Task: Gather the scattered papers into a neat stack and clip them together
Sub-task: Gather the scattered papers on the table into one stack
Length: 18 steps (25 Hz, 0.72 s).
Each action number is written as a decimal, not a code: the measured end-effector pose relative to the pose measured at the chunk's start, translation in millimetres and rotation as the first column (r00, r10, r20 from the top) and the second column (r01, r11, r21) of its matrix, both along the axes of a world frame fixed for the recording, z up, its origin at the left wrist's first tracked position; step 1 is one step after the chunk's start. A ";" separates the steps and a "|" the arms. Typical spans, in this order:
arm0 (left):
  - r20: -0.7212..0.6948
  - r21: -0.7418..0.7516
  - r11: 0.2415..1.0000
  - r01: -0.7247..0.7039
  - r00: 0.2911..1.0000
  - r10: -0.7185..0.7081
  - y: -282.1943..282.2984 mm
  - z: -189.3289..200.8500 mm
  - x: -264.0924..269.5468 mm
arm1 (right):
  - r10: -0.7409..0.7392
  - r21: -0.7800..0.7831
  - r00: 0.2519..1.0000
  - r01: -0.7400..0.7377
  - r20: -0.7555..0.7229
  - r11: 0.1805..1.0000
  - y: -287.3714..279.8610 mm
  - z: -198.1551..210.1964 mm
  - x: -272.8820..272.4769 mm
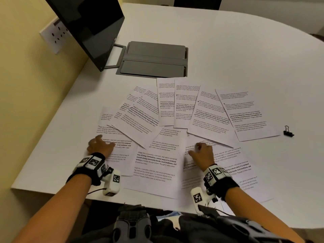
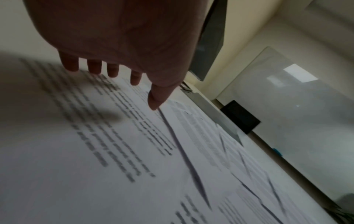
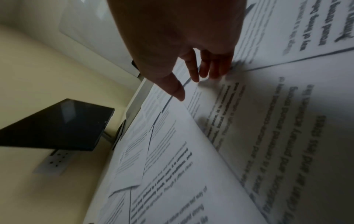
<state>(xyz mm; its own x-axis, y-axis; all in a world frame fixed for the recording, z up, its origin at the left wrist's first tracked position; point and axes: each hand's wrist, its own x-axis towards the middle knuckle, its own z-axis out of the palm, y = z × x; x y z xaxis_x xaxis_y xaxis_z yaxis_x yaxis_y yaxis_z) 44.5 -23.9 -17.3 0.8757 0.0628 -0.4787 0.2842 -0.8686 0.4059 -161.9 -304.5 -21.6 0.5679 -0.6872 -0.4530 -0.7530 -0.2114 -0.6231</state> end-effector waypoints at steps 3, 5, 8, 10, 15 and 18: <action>-0.017 0.023 0.997 -0.078 0.997 0.078 15.5 -2.1 -0.4 | 0.045 0.077 0.996 -0.051 0.073 0.996 12.2 -1.0 3.0; 0.004 0.034 0.999 -0.041 0.999 0.041 21.5 -6.9 -3.6 | 0.049 0.129 0.993 -0.062 0.107 0.990 17.2 3.3 6.5; 0.024 0.040 0.998 0.041 0.999 -0.042 26.8 -10.8 -8.6 | 0.046 0.227 0.989 -0.078 0.142 0.971 19.5 7.8 13.8; 0.035 0.050 0.996 0.073 0.997 -0.074 27.8 -10.6 -11.6 | 0.044 0.286 0.984 -0.092 0.173 0.954 21.1 8.3 20.8; 0.045 0.131 0.987 0.093 0.994 -0.099 24.0 -7.6 -22.1 | -0.017 0.426 0.982 -0.065 0.186 0.903 29.2 1.7 40.7; 0.107 0.150 0.988 0.043 0.992 -0.060 17.4 -15.4 -33.5 | 0.038 0.341 0.987 -0.091 0.157 0.936 31.7 -0.7 49.7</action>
<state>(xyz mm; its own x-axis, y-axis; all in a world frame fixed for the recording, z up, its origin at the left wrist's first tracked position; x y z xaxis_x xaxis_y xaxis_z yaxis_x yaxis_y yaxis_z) 10.9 -6.6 -32.7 0.9267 0.0791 -0.3673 0.1981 -0.9336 0.2987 -112.2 -272.8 -22.3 0.6833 -0.4624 -0.5651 -0.6406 -0.0082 -0.7678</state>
